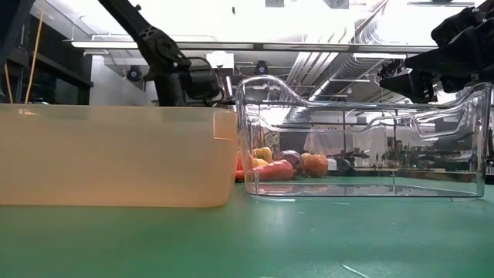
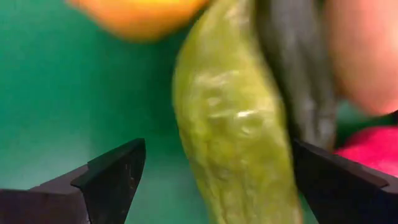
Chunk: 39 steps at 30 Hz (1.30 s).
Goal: Sort produce into baskets
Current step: Put the bottom cucumber into the orange bin
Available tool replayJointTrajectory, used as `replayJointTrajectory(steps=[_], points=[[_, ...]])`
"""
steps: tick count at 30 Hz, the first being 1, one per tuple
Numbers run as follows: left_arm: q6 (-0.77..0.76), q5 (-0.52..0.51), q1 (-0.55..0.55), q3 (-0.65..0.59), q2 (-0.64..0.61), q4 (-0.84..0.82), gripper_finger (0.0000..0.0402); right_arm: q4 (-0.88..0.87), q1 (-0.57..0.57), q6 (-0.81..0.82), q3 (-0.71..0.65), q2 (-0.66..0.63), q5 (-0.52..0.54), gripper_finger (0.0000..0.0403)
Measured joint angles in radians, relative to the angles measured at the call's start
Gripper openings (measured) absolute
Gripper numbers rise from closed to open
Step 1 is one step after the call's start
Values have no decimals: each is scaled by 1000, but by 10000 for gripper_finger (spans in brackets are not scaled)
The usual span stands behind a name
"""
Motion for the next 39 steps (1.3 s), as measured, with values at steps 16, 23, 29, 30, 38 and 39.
replayJointTrajectory(steps=[16,23,29,30,38,39], points=[[-2,-87,-7,-14,9,45,186,0,0,0,0,0,0,365],[77,-59,-70,-14,-275,18,157,0,0,0,0,0,0,365],[112,-70,-304,-13,-529,42,175,0,0,0,0,0,0,365],[85,-86,-359,-13,-546,23,188,0,0,0,0,0,0,365],[-50,-273,-782,-14,-496,22,200,0,0,0,0,0,0,365],[-74,-280,-810,-14,-482,35,197,0,0,0,0,0,0,365]])
